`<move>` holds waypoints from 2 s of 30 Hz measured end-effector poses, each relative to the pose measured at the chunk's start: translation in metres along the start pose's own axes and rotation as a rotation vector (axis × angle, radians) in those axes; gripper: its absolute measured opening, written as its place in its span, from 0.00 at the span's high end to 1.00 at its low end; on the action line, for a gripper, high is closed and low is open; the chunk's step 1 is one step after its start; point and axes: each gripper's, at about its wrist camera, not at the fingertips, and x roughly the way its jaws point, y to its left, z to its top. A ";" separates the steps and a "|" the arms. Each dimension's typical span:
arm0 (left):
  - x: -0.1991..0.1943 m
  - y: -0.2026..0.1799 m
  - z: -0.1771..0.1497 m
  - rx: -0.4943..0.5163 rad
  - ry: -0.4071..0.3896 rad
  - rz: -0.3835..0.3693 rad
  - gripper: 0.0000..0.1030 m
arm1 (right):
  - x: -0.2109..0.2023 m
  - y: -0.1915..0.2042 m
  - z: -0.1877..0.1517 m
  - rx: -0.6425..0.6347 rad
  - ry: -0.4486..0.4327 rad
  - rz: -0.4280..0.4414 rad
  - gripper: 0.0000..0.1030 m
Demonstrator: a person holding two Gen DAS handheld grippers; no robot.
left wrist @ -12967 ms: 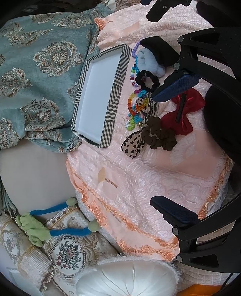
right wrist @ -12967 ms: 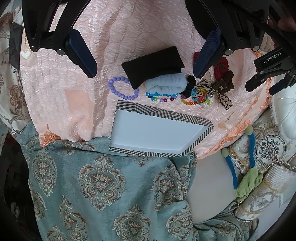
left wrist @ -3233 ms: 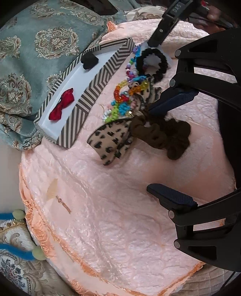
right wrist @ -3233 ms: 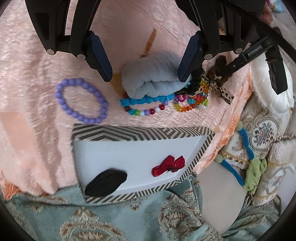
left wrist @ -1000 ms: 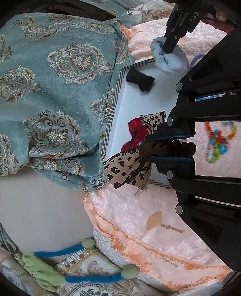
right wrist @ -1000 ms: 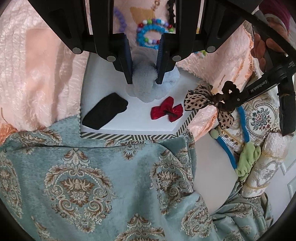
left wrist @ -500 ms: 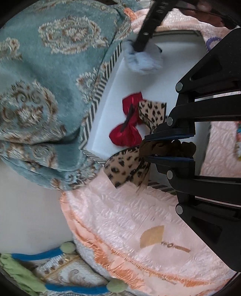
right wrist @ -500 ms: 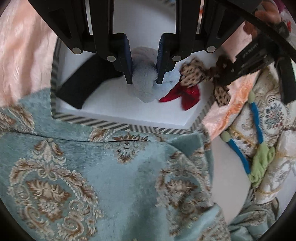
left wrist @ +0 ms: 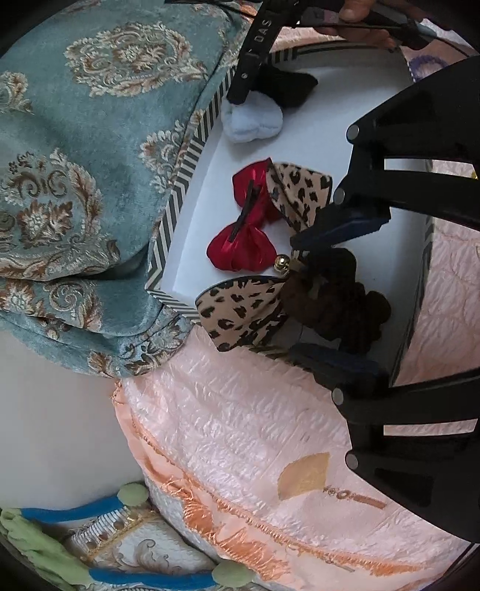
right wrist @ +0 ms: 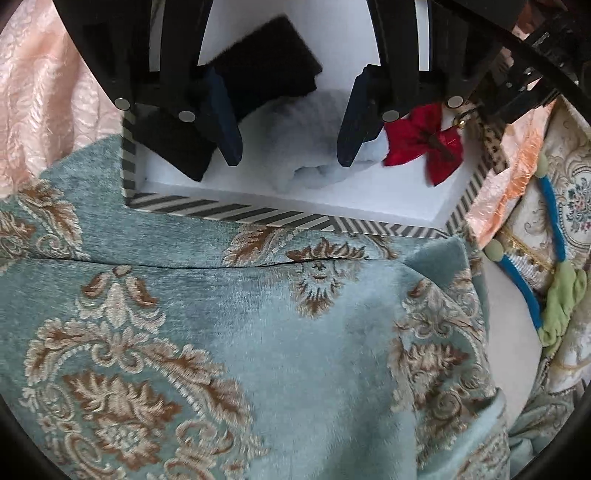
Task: Organize jewelry
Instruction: 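Open the left tool to drop the leopard bow while the right tool releases the blue scrunchie, then withdraw both tools from the tray toward the bracelets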
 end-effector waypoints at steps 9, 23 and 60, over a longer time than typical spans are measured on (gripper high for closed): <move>-0.032 0.004 -0.015 -0.007 -0.018 0.004 0.43 | -0.053 0.015 -0.033 -0.007 -0.004 0.044 0.39; -0.115 -0.004 -0.072 0.060 -0.122 0.095 0.43 | -0.133 0.064 -0.098 -0.099 -0.074 0.019 0.37; -0.292 0.002 -0.170 0.074 -0.217 0.194 0.43 | -0.267 0.058 -0.235 -0.118 -0.088 0.000 0.32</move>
